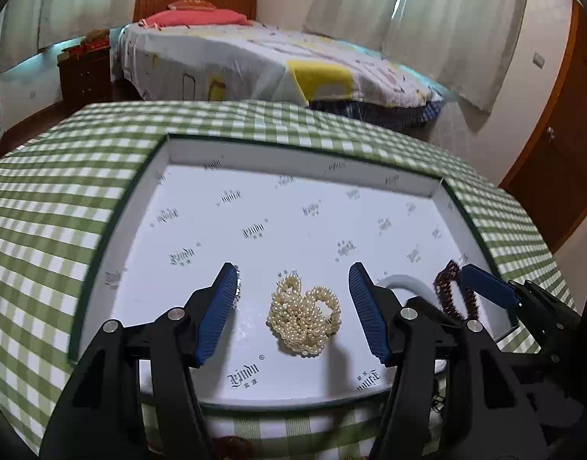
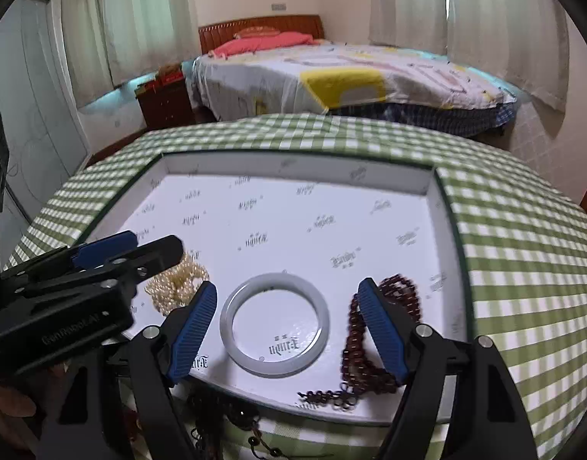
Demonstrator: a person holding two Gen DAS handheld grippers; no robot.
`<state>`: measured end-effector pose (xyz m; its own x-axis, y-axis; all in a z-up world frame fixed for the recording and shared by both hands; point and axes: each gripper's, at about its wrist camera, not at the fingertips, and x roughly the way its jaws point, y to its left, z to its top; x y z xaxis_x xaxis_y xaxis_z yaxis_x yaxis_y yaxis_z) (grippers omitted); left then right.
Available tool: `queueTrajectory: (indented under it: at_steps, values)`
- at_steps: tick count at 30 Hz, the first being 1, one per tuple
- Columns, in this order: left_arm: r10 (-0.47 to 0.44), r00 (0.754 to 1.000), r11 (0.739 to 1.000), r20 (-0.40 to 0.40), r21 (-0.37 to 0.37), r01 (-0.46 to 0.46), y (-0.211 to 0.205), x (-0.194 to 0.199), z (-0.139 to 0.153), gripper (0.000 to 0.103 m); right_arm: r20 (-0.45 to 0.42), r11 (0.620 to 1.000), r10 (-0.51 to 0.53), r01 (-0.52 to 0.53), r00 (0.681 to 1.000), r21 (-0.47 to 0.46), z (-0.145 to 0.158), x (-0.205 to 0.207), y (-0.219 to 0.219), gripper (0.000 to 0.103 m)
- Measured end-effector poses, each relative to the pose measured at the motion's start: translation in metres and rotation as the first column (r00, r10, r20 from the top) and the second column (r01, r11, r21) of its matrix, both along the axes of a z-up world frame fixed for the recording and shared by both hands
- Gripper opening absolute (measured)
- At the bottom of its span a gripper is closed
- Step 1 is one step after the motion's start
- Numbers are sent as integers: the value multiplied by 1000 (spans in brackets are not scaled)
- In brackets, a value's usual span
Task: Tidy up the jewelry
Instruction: 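Carry pearl strand and bangle into the tray and open both tools, then grasp the pearl cluster brooch with the right tool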
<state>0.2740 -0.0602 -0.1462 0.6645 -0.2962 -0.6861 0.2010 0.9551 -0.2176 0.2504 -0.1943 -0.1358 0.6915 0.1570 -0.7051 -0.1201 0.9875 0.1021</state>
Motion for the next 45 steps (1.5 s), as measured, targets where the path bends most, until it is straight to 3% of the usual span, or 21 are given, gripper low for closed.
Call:
queueTrajectory:
  at_steps: [12,17,22,31,39,45]
  values:
    - [84,971,994,226,54,-99,23,-61,45,59,143,997,-66,60,987,46,36,-50,-22,74]
    - [109,961,990,256,59,-128,34,-84,48,59,155,996,-69,60,986,63,30,-78,-26,74]
    - [126,961,986,248,78,-149,45,-110,37,59,129,996,-51,42,990,72,10,-103,-21,74]
    - [164,973,978,163,102,-182,66,-145,4,59,57,998,-3,0,998,61,-22,-121,-7,74]
    - [173,976,977,134,103,-187,71,-149,-5,59,-17,999,16,-16,1000,40,-34,-114,0,74]
    - [153,981,980,123,113,-167,65,-149,-9,59,-23,999,45,-45,999,-18,-35,-115,9,74]
